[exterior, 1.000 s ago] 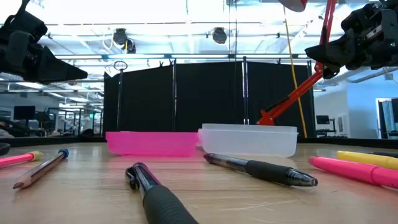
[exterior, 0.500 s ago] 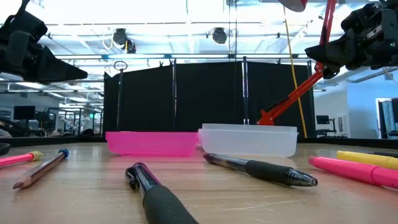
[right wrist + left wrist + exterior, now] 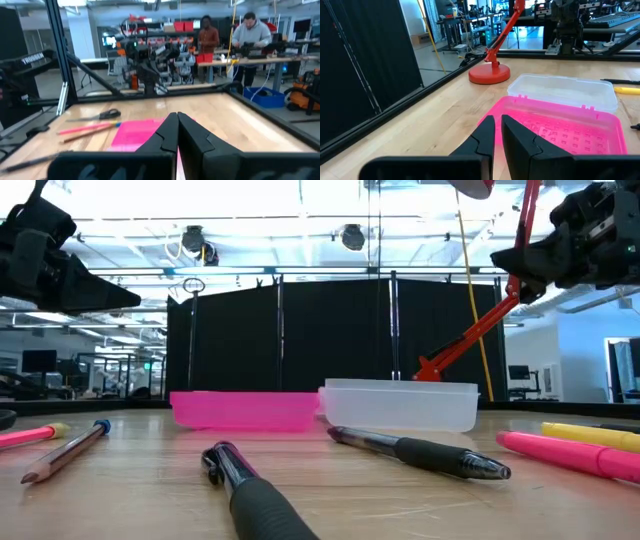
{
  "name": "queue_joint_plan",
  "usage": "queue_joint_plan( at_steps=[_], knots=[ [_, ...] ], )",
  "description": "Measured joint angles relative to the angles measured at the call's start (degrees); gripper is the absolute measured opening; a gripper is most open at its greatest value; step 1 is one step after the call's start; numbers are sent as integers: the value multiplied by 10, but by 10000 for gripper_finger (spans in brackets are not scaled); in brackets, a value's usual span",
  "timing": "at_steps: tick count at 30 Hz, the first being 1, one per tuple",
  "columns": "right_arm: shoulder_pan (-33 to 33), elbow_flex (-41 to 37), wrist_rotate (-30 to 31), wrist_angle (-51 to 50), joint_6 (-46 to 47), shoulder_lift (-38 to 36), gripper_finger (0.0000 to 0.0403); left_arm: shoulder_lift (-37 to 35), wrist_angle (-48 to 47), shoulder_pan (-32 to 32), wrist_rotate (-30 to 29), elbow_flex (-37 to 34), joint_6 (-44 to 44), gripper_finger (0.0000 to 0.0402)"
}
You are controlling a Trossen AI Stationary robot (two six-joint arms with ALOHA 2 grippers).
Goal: Pick & place school supplies into a supply box
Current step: Put the black scissors into the pink supply box
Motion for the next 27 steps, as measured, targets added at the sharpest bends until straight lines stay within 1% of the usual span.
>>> queue_joint_plan(
  at_steps=[8,15,18,20,21,23,24,25,27],
  knots=[
    [0,0,0,69,0,0,0,0,1,0,1,0,0,42],
    [0,0,0,54,19,0,0,0,32,0,17,0,-9,42],
    [0,0,0,58,-11,0,0,0,66,0,20,0,-39,42],
    [0,0,0,56,-34,0,0,0,93,0,32,0,-94,42],
    [0,0,0,53,-43,0,0,0,103,1,29,0,-119,42],
    [0,0,0,44,-50,0,0,0,142,5,14,0,-134,42],
    [0,0,0,42,-50,0,0,0,148,8,17,7,-135,42],
    [0,0,1,41,-50,0,0,2,145,8,34,22,-141,42],
    [0,0,1,42,-50,0,0,20,108,3,57,66,-175,39]
  ],
)
